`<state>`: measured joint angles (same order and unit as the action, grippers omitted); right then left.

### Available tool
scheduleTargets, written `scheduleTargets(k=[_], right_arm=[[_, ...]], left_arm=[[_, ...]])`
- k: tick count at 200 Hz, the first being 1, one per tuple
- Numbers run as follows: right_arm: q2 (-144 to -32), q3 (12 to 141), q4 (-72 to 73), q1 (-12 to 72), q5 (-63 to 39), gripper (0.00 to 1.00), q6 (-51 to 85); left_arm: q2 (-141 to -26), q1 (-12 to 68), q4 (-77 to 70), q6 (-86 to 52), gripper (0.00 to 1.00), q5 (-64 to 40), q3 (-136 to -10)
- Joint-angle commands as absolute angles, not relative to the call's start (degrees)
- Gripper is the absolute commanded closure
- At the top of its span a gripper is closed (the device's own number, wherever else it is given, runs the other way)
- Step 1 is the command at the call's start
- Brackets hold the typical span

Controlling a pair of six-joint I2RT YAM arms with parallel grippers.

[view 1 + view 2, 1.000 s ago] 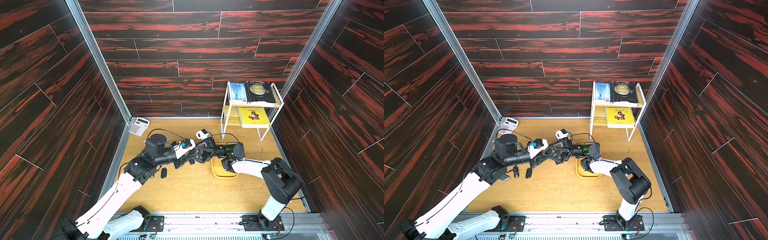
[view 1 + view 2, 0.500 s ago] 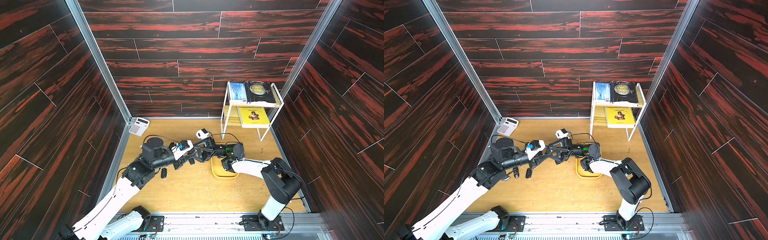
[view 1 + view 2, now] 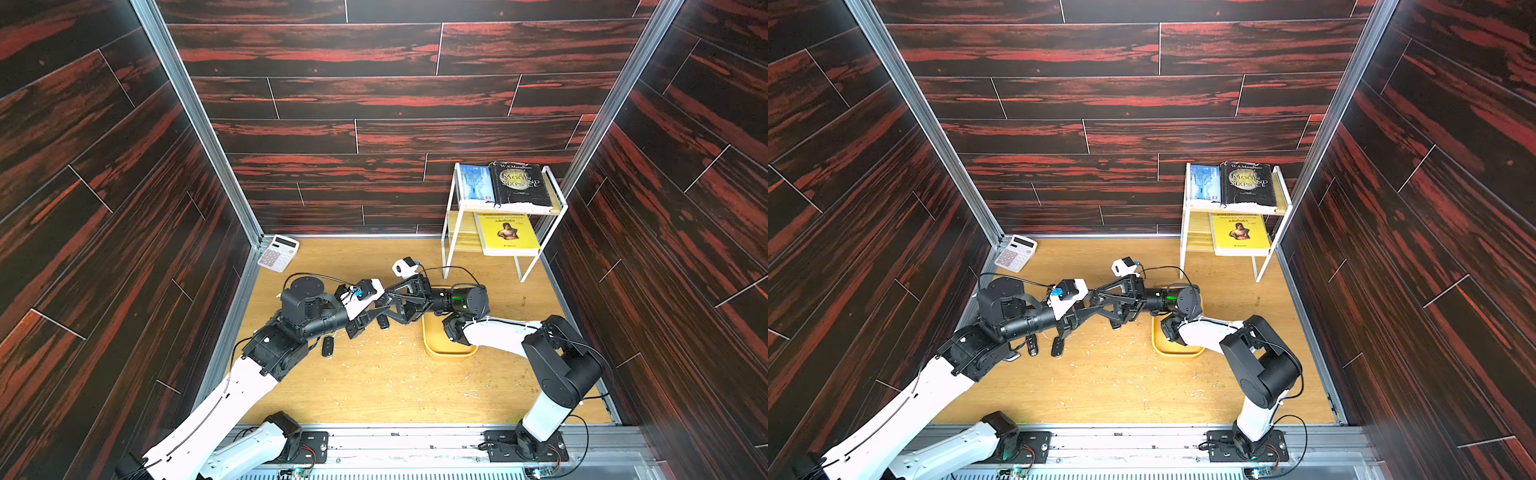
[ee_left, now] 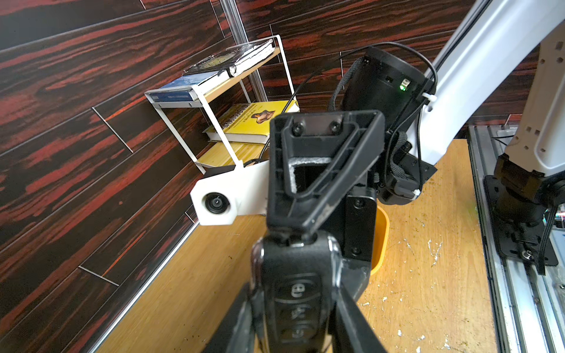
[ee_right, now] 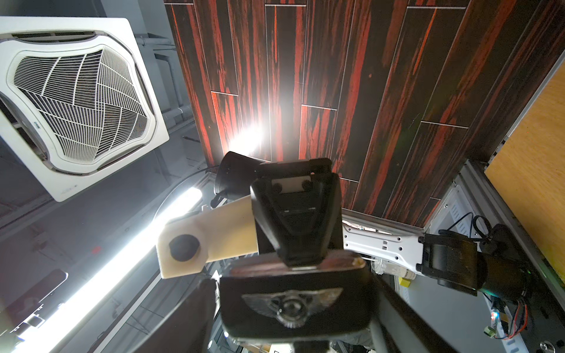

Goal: Place the car key into the storage box
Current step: Pick up the car key from the center of the board.

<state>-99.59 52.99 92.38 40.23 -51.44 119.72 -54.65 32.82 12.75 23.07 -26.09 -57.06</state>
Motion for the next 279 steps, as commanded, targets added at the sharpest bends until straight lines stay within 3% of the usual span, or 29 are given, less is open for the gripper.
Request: scheduleTargets(k=[1,76,105,152,163,166,236,279], right_arm=[[-98.7,53.6,107.2,40.5,-51.4,0.19,131.4],[-98.9,52.7,107.2,40.5,-51.5,0.31,130.9],[-99.1,53.0,107.2,40.5,-51.6,0.36,130.9],[-99.5,52.9,107.2,40.5,-51.5,0.39,130.9],[-99.5,52.9,107.2,40.5,-51.6,0.39,130.8],[-99.5,53.0,107.2,40.4,-51.5,0.39,130.9],[-101.4,53.7,107.1,39.9,-52.4,0.41,129.9],[-105.1,53.5,107.1,34.3,-55.4,0.42,124.4]], left_arm=[[-55.4,32.9,12.4,22.7,0.93,-26.4,-57.6],[-55.3,32.9,12.1,22.7,0.93,-25.9,-57.3],[-55.3,32.9,11.9,22.4,0.85,-25.9,-57.0],[-54.8,32.9,10.1,20.9,0.41,-24.1,-55.9],[-54.7,32.9,10.0,20.7,0.05,-23.9,-55.8],[-54.8,32.9,10.2,20.6,0.01,-23.9,-55.9],[-54.6,32.9,15.6,17.8,0.00,-22.1,-59.9],[-48.7,32.6,18.9,-2.2,0.00,-1.2,-60.6]])
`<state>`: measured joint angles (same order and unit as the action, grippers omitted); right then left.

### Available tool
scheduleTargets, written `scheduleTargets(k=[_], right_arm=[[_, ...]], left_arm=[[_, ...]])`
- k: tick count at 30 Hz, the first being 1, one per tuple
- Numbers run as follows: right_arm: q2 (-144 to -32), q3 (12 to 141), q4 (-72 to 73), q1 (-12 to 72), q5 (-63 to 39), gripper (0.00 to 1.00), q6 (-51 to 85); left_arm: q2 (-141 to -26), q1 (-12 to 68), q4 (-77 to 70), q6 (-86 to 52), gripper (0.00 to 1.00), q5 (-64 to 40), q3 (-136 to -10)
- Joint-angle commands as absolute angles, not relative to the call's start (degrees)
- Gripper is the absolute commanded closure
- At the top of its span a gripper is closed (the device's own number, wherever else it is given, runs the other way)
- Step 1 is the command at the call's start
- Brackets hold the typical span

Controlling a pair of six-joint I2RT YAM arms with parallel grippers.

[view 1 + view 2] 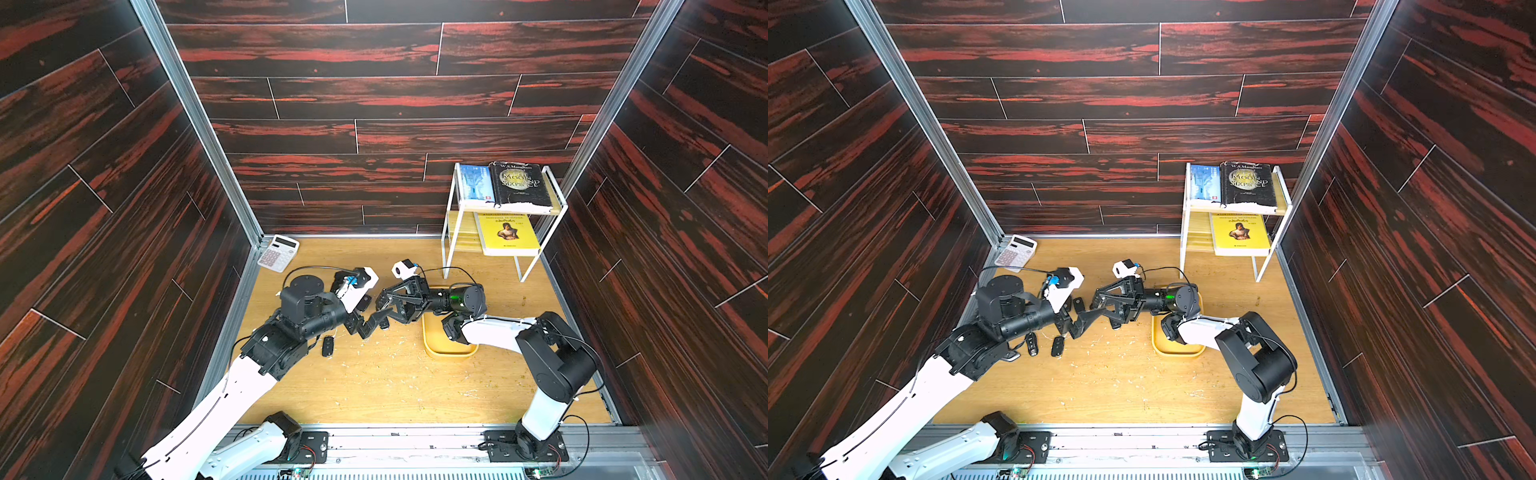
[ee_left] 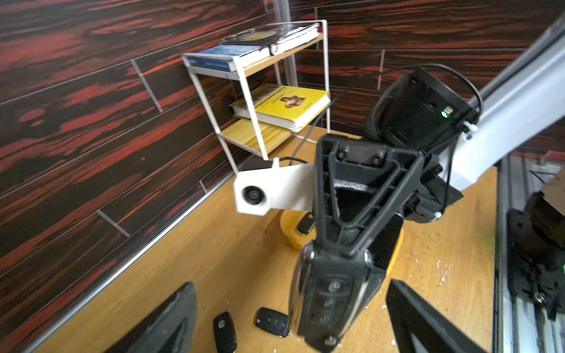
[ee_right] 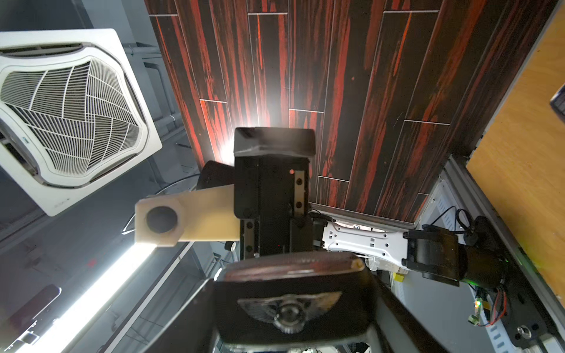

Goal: Place the car key into the storage box
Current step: Pick up the car key from the center of the board, then place the car key in the storage box.

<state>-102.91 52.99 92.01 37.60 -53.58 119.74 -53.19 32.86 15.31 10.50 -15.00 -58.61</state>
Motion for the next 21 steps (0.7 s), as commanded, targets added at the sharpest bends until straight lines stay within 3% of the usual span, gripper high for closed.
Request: scheduleTargets(k=[1,5,8,10,11,13,14,21], right_arm=[[-105.2,53.5,107.1,34.2,-55.4,0.42,124.2],[-107.0,53.0,104.5,29.4,-58.1,0.43,117.2],[-104.3,52.0,86.6,25.9,-61.3,0.44,100.8],[-100.0,54.3,55.1,24.2,-61.6,0.45,77.2],[-97.8,59.8,27.4,23.8,-58.4,0.43,57.8],[-98.8,75.9,-17.5,25.0,-38.4,0.42,27.9],[-100.1,82.3,-28.5,26.3,-27.5,0.40,22.4],[-99.3,81.3,-35.7,26.3,-10.0,0.42,18.7]], left_arm=[[-48.5,32.6,19.1,-2.6,0.00,-0.8,-60.6],[-44.7,31.9,25.2,-10.0,0.00,10.3,-62.2],[-45.1,30.4,29.3,-13.2,0.00,15.6,-64.1],[-48.2,27.6,34.0,-15.4,0.00,13.6,-66.7],[-50.6,25.2,36.6,-17.3,0.00,11.2,-68.3],[-56.1,19.8,40.8,-21.6,0.00,5.4,-71.3],[-59.4,17.3,42.7,-23.4,0.00,2.4,-72.9],[-69.7,12.6,46.2,-26.4,0.00,5.0,-76.9]])
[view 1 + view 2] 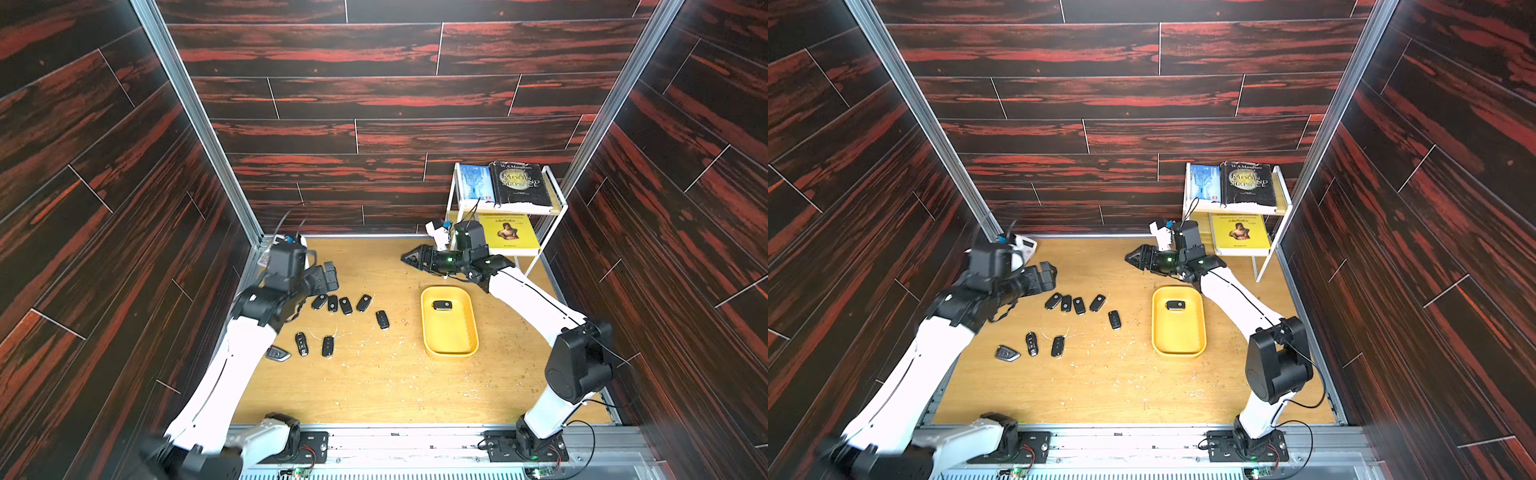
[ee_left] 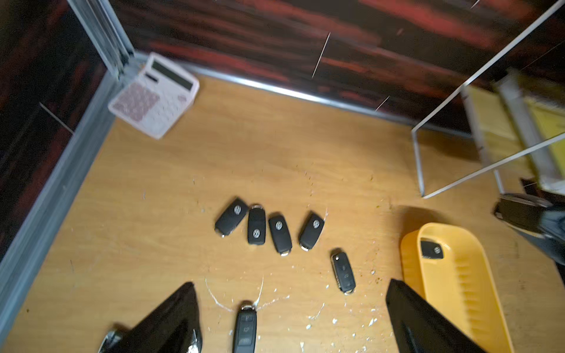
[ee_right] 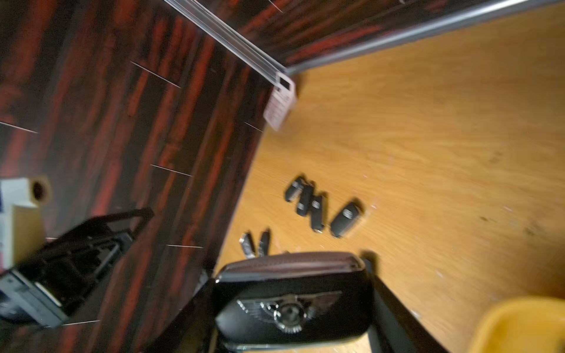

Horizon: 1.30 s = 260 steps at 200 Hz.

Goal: Place the car key into the storage box
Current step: Place the car key in the storage box.

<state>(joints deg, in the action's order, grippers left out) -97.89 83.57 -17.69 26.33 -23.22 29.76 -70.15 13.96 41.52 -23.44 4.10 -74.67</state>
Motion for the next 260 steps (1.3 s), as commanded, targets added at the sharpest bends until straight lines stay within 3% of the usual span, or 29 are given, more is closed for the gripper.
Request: scheduleTargets(k=[1,22,65,121,169,260], right_arm=[[-98.9,80.1,-36.4,26.4,-4.3,0.42,18.6],[-98.7,77.2,-38.1,26.3,6.3,0.40,18.1],[-95.7,69.6,-35.8,26.6,13.5,0.42,20.1],[-97.4,65.4,-31.5,27.4,12.3,0.41,22.0],[-101.7,67.1,-29.5,29.2,12.1,0.40,23.9],[-109.0,69.8,-27.4,31.0,13.4,0.40,27.0]], left_arm=[[-70.6,11.6,46.8,-26.8,0.00,5.5,-77.6],[-73.8,7.7,49.8,-28.1,0.00,3.1,-80.3],[-77.4,5.1,51.6,-27.3,0.00,1.1,-81.4],[-78.7,3.6,49.4,-26.9,0.00,-0.5,-79.0],[-78.4,3.6,48.9,-29.1,0.02,8.2,-77.3],[-77.6,3.2,48.2,-27.6,0.01,5.8,-76.9]])
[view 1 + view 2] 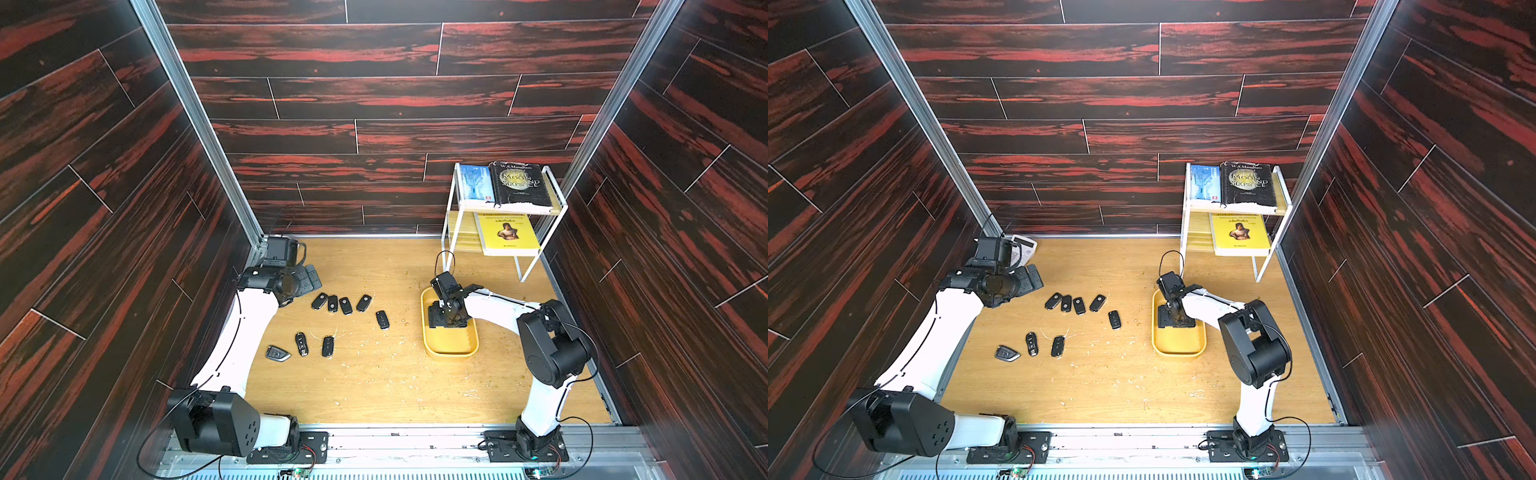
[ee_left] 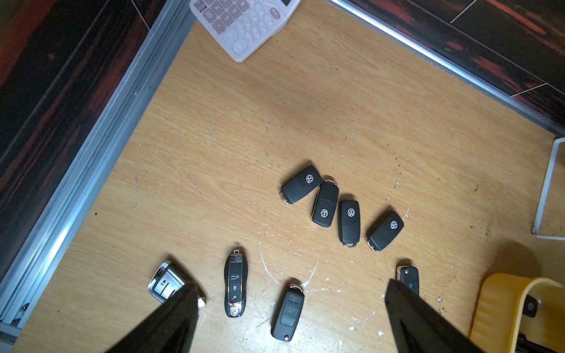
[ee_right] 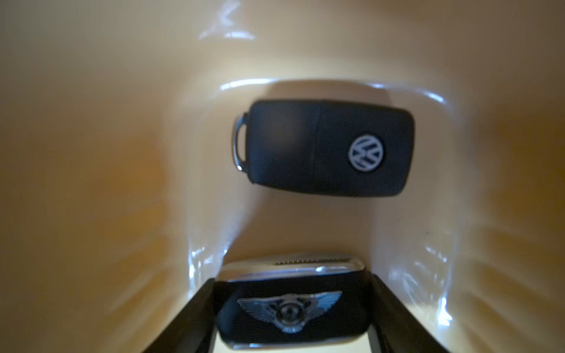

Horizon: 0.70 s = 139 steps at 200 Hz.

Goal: Place the car key into the storage box
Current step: Place the car key in the storage box.

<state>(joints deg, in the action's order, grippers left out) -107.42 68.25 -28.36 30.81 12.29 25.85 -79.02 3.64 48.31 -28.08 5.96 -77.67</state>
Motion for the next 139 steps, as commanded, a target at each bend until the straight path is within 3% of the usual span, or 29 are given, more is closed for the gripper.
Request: scheduleTargets(k=[1,51,80,89,139], right_arm=[[-108.9,69.8,-27.4,31.0,13.4,0.40,27.0],[-111.7,72.1,-28.2,30.9,14.8,0.35,27.2],[-111.8,72.1,-27.8,31.0,14.7,0.17,27.1],[-111.7,72.1,-27.8,30.9,14.7,0.02,27.2],[-109.0,71.4,-28.4,31.0,14.1,0.01,27.1]], left_arm=[[-77.6,3.2,48.1,-27.6,0.01,5.8,-76.9],[-77.2,3.2,47.3,-27.9,0.01,4.9,-75.8],[-76.6,3.1,47.0,-27.9,0.01,4.7,-75.8],[-76.5,3.1,46.9,-28.0,0.01,4.7,-75.7],[-74.3,3.1,42.5,-29.4,0.00,4.8,-72.1]])
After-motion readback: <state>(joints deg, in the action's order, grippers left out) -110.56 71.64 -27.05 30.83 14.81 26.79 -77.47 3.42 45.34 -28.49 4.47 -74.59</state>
